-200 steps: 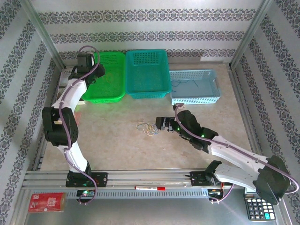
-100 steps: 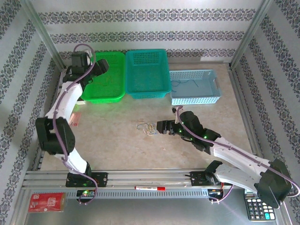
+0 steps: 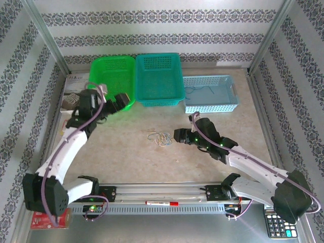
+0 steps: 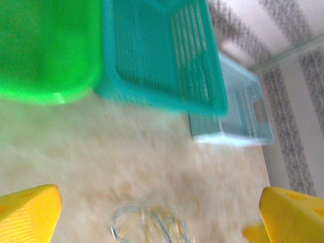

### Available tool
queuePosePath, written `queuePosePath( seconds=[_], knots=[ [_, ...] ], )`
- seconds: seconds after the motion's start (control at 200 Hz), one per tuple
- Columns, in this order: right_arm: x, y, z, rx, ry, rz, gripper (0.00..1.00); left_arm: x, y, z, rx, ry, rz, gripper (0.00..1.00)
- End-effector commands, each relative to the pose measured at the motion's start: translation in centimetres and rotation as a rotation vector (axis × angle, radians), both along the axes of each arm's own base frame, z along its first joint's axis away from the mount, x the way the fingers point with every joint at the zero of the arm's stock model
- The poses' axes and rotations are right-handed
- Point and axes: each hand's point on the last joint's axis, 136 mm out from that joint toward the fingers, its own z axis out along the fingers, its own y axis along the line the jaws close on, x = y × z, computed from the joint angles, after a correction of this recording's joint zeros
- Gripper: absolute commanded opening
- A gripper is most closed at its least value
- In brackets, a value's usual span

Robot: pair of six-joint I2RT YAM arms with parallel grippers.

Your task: Untangle the cables

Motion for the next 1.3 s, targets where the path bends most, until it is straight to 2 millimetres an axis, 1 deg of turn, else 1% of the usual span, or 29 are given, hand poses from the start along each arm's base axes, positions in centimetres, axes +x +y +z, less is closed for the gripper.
queuePosePath(
  seconds=[0.0, 0.06, 0.085, 0.15, 0.195, 0.255, 0.35, 0.46, 0.505, 0.585, 0.615, 0.699, 0.734, 0.814, 0.879, 0.929, 1.064, 1.164, 1.294],
  knots=[
    [0.1, 0.6, -0.3, 0.017, 0.028, 0.028, 0.61, -1.9, -2.4, -1.3, -0.064, 0.009, -0.005, 1.00],
    [0.1, 0.8, -0.8, 0.020, 0.043, 0.032, 0.59, -3.2, -3.5, -3.2, -0.073, 0.039, -0.018, 1.00],
    [0.1, 0.9, -0.9, 0.023, 0.048, 0.033, 0.57, -3.7, -3.8, -4.2, -0.071, 0.055, -0.020, 1.00],
    [0.0, 1.2, -1.4, 0.036, 0.066, 0.040, 0.56, -4.6, -4.4, -5.9, -0.069, 0.087, -0.031, 1.00],
    [-0.1, 1.5, -1.6, 0.048, 0.076, 0.053, 0.55, -5.1, -4.6, -6.7, -0.059, 0.108, -0.040, 1.00],
    [-0.4, 2.0, -1.8, 0.056, 0.091, 0.072, 0.54, -5.4, -4.3, -7.2, -0.036, 0.123, -0.039, 1.00],
    [-0.7, 2.7, -1.9, 0.058, 0.098, 0.102, 0.54, -5.3, -3.6, -6.1, -0.007, 0.093, -0.017, 1.00],
    [-0.9, 3.4, -1.8, 0.054, 0.096, 0.122, 0.54, -4.8, -2.9, -3.9, 0.010, 0.036, 0.013, 1.00],
    [-0.8, 3.6, -1.6, 0.054, 0.093, 0.124, 0.54, -4.6, -2.8, -2.6, 0.016, 0.010, 0.022, 1.00],
    [-0.6, 4.1, -1.1, 0.056, 0.080, 0.131, 0.55, -3.9, -2.8, 0.3, 0.026, -0.053, 0.017, 1.00],
    [-0.5, 4.3, -0.9, 0.057, 0.076, 0.135, 0.56, -3.6, -2.9, 1.7, 0.029, -0.079, 0.014, 1.00],
    [-0.1, 4.8, -0.4, 0.057, 0.066, 0.143, 0.58, -2.9, -3.1, 4.7, 0.046, -0.131, -0.002, 1.00],
    [0.1, 5.0, -0.2, 0.056, 0.063, 0.147, 0.59, -2.7, -3.3, 5.7, 0.055, -0.149, -0.010, 1.00],
    [0.5, 5.6, 0.1, 0.052, 0.056, 0.153, 0.60, -2.2, -3.3, 6.8, 0.072, -0.165, -0.015, 1.00],
    [0.8, 6.2, 0.3, 0.052, 0.051, 0.162, 0.61, -1.9, -3.4, 7.1, 0.071, -0.170, -0.013, 1.00],
    [1.0, 6.7, 0.5, 0.050, 0.047, 0.169, 0.62, -1.7, -3.6, 6.9, 0.066, -0.169, -0.014, 1.00],
    [1.7, 7.8, 0.2, 0.026, 0.041, 0.185, 0.62, -1.5, -3.7, 5.3, 0.053, -0.138, -0.007, 1.00],
    [2.1, 8.2, -0.7, -0.002, 0.050, 0.186, 0.60, -1.7, -3.6, 4.0, 0.046, -0.115, 0.000, 1.00],
    [2.3, 8.1, -2.4, -0.035, 0.072, 0.178, 0.54, -1.9, -3.2, 2.6, 0.052, -0.091, 0.011, 1.00]
  ],
)
